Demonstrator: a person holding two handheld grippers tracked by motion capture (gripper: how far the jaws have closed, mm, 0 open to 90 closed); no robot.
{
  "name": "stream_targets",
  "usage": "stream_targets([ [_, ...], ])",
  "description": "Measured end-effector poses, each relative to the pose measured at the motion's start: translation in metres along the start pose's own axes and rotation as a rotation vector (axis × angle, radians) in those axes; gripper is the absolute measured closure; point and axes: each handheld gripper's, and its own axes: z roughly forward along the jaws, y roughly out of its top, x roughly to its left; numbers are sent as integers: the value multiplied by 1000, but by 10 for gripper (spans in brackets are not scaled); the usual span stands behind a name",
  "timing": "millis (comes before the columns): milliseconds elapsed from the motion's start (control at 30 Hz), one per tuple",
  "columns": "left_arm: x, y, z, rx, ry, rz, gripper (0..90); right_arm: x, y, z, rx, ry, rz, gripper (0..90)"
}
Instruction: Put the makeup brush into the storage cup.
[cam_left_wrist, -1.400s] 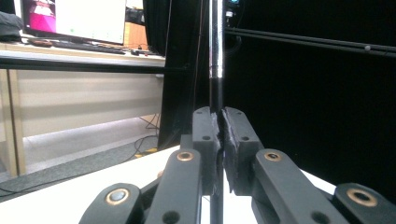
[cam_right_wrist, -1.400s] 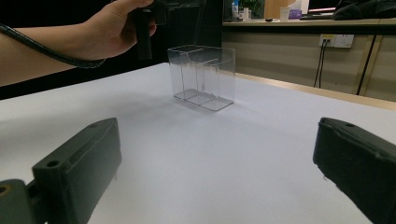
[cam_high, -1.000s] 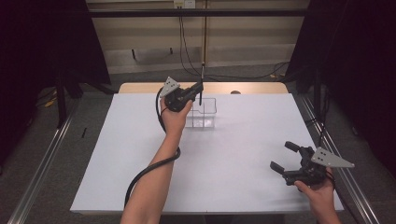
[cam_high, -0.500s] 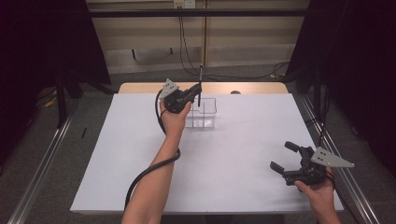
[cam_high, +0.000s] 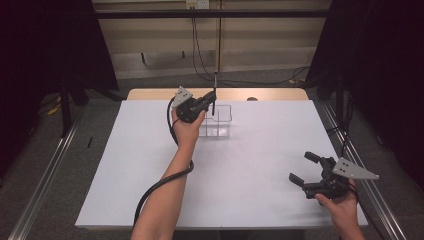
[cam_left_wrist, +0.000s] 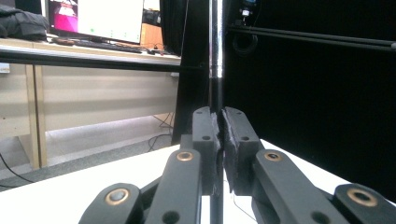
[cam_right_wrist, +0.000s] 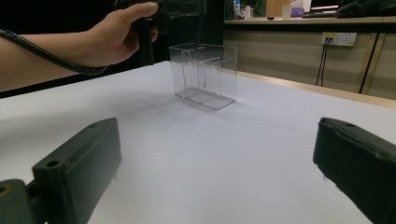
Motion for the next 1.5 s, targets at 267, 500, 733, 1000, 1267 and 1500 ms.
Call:
stream_targets([
  [267, -1, -1, 0, 2, 0, 3, 841, 0, 0, 0, -2, 1, 0, 9],
  [500, -2, -3, 0, 13, 2, 16, 841, 0, 0, 0, -1, 2, 2, 9],
  [733, 0, -7, 0, 10, 9, 11, 841, 0, 0, 0, -2, 0, 0, 9],
  [1000, 1, -10, 0, 13, 11, 9, 841, 0, 0, 0, -2, 1, 0, 9],
  [1267, 1, -12, -1, 14, 13, 5, 841, 0, 0, 0, -2, 1, 0, 9],
  [1500, 2, -15, -1, 14, 21, 3, 841, 0, 0, 0, -2, 0, 1, 9],
])
